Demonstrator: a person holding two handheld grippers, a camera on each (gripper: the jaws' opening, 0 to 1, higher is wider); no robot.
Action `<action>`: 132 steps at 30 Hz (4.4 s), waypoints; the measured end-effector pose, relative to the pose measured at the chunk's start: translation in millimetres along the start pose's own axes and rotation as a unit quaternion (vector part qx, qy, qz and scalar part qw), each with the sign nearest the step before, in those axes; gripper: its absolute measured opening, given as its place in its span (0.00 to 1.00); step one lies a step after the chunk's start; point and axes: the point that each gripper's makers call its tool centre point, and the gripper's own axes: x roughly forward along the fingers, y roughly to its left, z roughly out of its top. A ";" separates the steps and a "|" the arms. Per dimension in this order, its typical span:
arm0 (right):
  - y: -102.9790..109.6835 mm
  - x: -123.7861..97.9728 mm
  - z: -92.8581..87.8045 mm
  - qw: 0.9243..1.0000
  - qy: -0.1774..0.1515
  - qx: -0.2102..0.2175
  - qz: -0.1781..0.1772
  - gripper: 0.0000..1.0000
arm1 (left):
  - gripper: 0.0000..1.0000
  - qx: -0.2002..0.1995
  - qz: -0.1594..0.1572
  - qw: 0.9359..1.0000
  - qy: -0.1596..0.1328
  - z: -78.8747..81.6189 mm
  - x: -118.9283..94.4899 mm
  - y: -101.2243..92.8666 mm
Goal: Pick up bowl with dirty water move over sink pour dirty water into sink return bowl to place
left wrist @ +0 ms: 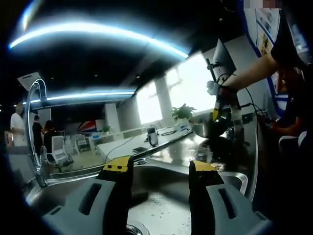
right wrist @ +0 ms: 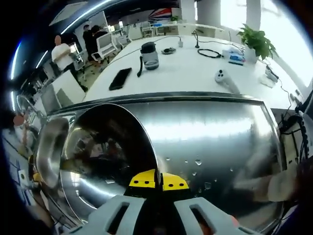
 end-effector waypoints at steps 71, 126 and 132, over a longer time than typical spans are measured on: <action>-12.6 1.8 -1.5 0.998 -0.053 -0.003 0.039 0.14 | 0.40 0.001 -0.001 1.000 0.001 -0.4 0.0 -1.1; -2.3 -128.2 11.2 0.841 -0.517 -0.156 -0.020 0.50 | 0.40 -0.048 0.033 0.998 -0.015 6.2 -1.9 15.5; -18.0 -145.2 -4.1 0.828 -0.547 -0.120 -0.036 0.50 | 0.39 -0.059 0.040 0.997 -0.019 6.8 -2.1 19.7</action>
